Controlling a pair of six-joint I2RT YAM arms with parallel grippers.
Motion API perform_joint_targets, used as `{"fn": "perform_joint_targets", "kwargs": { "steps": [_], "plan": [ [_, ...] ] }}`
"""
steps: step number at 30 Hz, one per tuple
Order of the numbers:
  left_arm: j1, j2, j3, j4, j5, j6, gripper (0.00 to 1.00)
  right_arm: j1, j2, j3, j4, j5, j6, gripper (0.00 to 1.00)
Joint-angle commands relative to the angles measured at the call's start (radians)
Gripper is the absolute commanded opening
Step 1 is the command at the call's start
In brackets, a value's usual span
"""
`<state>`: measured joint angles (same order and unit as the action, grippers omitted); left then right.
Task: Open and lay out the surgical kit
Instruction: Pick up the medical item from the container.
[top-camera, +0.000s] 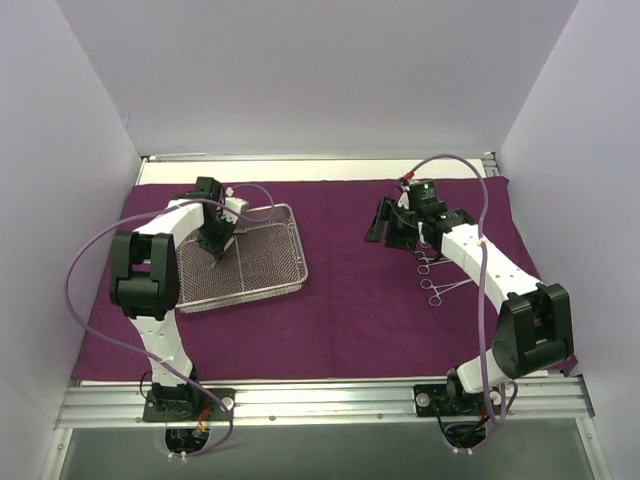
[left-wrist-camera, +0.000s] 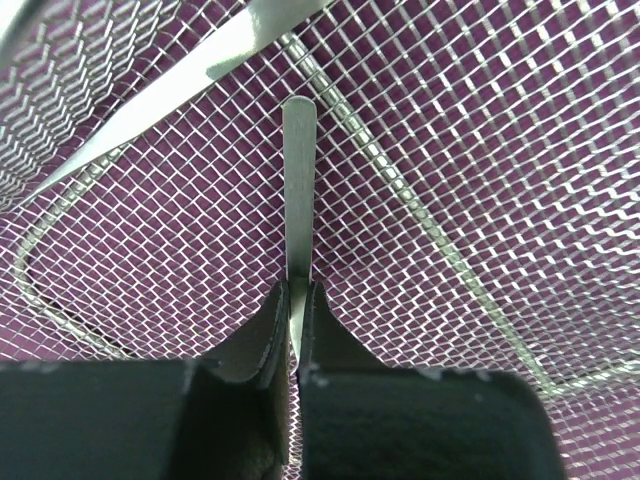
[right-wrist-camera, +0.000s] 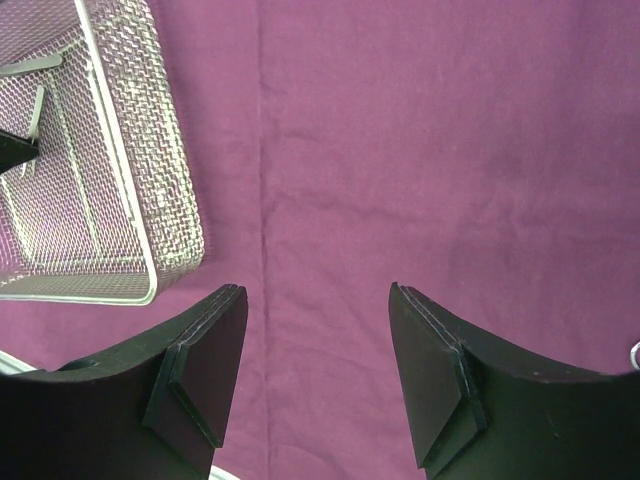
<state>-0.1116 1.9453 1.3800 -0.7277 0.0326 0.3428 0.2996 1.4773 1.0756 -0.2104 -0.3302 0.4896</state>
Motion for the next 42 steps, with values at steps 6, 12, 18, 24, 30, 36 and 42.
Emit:
{"fn": "perform_joint_targets", "kwargs": {
  "steps": [6, 12, 18, 24, 30, 36, 42],
  "plan": [
    [0.012, -0.150, 0.152, -0.199, 0.362, -0.129, 0.02, 0.058, 0.052, 0.248, -0.132, 0.053, -0.163, 0.57],
    [-0.023, -0.230, 0.123, -0.260, 0.837, -0.296, 0.02, 0.162, 0.017, 0.349, -0.174, -0.102, -0.425, 0.59],
    [-0.132, -0.368, -0.116, -0.055, 1.032, -0.491, 0.02, 0.403, -0.120, 0.267, -0.136, 0.139, -0.739, 0.61],
    [-0.207, -0.448, -0.233, 0.009, 1.133, -0.509, 0.02, 0.527, -0.181, 0.187, -0.139, 0.200, -1.012, 0.60],
    [-0.249, -0.499, -0.309, 0.022, 1.173, -0.495, 0.02, 0.634, -0.176, 0.194, -0.260, 0.174, -1.195, 0.59],
    [-0.272, -0.529, -0.346, 0.007, 1.193, -0.470, 0.02, 0.720, -0.160, 0.195, -0.285, 0.183, -1.289, 0.58],
    [-0.325, -0.536, -0.346, -0.015, 1.187, -0.455, 0.02, 0.769, -0.126, 0.199, -0.306, 0.168, -1.344, 0.56]
  ]
}}
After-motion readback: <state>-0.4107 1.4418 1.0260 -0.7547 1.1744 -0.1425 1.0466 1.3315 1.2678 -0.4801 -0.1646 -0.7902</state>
